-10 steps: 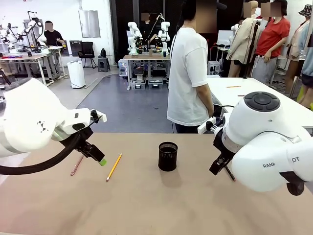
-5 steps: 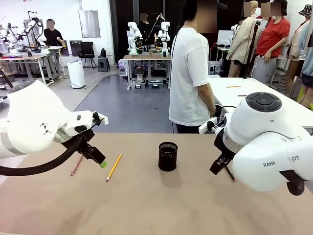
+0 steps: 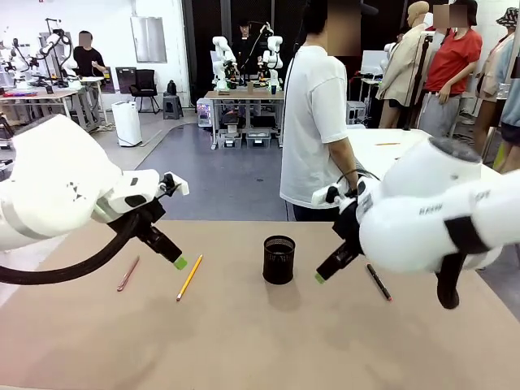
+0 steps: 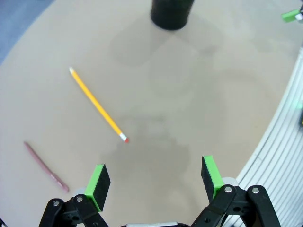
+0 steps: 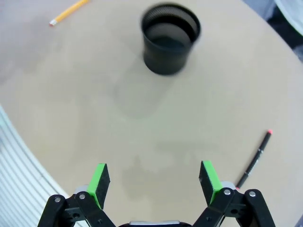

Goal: Place the pens into the pen holder.
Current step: Pick up a writing instrument from the table and place it into the Pen holder.

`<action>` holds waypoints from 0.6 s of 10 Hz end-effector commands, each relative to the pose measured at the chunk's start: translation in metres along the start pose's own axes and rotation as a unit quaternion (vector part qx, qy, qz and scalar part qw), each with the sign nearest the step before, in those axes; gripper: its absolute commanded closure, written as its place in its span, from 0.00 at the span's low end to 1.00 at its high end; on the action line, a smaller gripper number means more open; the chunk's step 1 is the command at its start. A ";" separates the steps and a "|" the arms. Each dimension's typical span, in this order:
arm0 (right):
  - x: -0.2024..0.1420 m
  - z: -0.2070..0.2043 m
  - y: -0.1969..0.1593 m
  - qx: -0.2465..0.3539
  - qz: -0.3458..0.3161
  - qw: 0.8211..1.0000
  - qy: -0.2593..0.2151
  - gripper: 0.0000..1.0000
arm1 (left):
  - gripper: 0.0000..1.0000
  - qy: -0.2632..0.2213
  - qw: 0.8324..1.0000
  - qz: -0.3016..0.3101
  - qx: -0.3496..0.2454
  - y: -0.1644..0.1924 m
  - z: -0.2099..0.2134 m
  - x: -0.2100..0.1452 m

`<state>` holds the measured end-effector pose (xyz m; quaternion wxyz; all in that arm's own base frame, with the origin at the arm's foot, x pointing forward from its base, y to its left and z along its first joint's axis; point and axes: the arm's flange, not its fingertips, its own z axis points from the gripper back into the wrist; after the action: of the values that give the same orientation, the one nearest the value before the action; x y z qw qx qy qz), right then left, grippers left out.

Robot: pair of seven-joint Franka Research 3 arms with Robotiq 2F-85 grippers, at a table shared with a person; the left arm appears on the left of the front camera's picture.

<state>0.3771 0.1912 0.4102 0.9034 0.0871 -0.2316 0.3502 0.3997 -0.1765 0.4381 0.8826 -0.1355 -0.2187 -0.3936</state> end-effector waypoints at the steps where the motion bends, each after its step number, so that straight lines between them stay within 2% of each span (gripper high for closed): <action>1: 0.007 0.035 -0.022 0.037 0.020 0.999 -0.018 0.00 | 0.00 -0.044 0.996 -0.037 -0.063 0.012 0.017 0.002; 2: 0.013 0.051 -0.022 0.051 0.034 0.998 -0.021 0.00 | 0.00 -0.052 0.993 -0.058 -0.085 0.014 0.029 0.006; 6: 0.027 0.117 -0.055 0.082 0.086 0.993 -0.008 0.00 | 0.00 -0.076 0.989 -0.115 -0.059 0.036 0.074 0.012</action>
<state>0.3803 0.1447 0.5182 0.8653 0.1346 -0.2267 0.4264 0.4084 -0.1392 0.5068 0.8117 -0.1876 -0.2731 -0.4811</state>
